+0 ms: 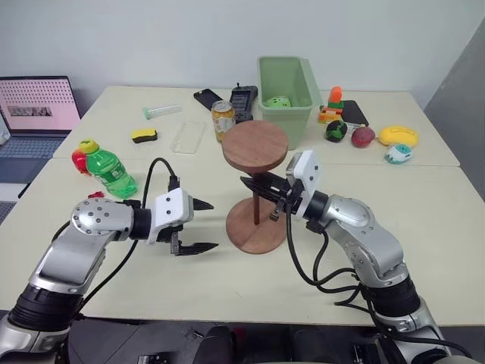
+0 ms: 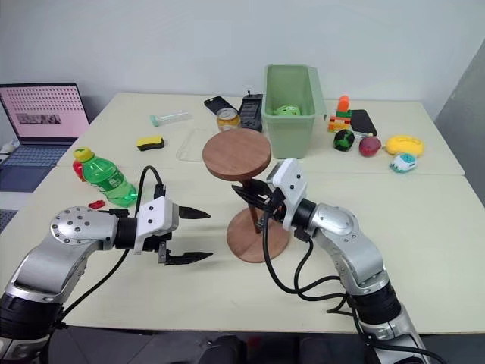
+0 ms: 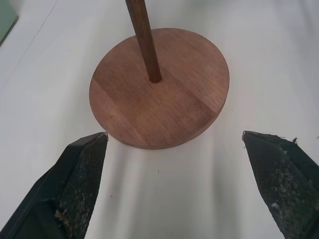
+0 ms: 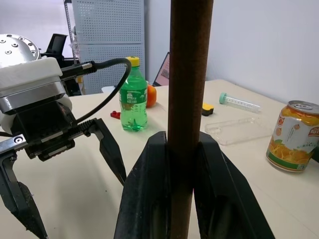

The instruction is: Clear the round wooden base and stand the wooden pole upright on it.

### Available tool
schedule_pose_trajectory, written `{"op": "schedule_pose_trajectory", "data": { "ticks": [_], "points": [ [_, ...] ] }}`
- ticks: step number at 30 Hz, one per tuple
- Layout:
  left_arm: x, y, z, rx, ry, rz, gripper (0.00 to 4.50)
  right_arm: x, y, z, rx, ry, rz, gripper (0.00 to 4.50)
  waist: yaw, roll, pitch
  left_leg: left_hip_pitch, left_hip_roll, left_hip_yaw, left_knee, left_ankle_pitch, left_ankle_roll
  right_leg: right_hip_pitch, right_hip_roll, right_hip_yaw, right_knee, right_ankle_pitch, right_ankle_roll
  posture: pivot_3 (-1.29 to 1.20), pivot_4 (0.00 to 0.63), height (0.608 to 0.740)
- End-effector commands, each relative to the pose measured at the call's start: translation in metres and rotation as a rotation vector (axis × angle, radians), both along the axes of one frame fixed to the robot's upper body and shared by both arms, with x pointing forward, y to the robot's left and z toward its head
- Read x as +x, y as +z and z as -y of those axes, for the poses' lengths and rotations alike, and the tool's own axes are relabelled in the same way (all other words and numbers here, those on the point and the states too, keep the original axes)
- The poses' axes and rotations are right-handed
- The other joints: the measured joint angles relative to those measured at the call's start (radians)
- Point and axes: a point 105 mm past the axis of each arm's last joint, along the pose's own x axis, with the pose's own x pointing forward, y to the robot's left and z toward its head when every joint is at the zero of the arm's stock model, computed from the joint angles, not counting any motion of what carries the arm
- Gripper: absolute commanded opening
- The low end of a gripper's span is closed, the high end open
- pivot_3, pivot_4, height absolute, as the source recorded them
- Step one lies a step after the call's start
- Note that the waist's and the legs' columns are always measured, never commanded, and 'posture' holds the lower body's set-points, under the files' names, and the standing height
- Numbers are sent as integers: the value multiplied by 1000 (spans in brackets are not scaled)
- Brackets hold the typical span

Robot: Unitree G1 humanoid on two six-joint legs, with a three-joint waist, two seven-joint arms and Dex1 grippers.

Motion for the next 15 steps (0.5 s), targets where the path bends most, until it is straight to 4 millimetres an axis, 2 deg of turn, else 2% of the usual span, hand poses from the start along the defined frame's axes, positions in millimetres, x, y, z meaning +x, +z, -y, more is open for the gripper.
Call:
{"op": "schedule_pose_trajectory", "data": {
  "ticks": [1,7,10,13,15],
  "points": [
    [0,12,5,-22,-15,47,4500,8,-33,4,-86,-47,-141,601,0,0,0,0,0,0,0,0,0,0,0,0,0,0,0,0,150,740],
    [0,19,10,-69,-33,55,4500,0,-22,3,-82,1,-119,1996,0,1,3,-6,0,1,0,0,0,-6,0,1,0,0,0,0,150,740],
    [0,23,12,-100,-40,58,4500,-5,-23,5,-94,20,-125,2673,-1,1,3,-16,1,0,1,0,0,-17,0,0,1,0,0,0,150,740],
    [2,27,14,-128,-29,66,4500,-10,-27,8,-128,47,-138,3399,-1,1,3,-18,1,0,1,0,0,-18,-3,0,1,0,0,0,150,740],
    [5,29,14,-144,-8,63,4500,-13,-29,11,-152,63,-143,3500,1,1,3,-18,0,0,1,0,0,-18,-3,0,1,0,0,0,150,740]
  ]
}}
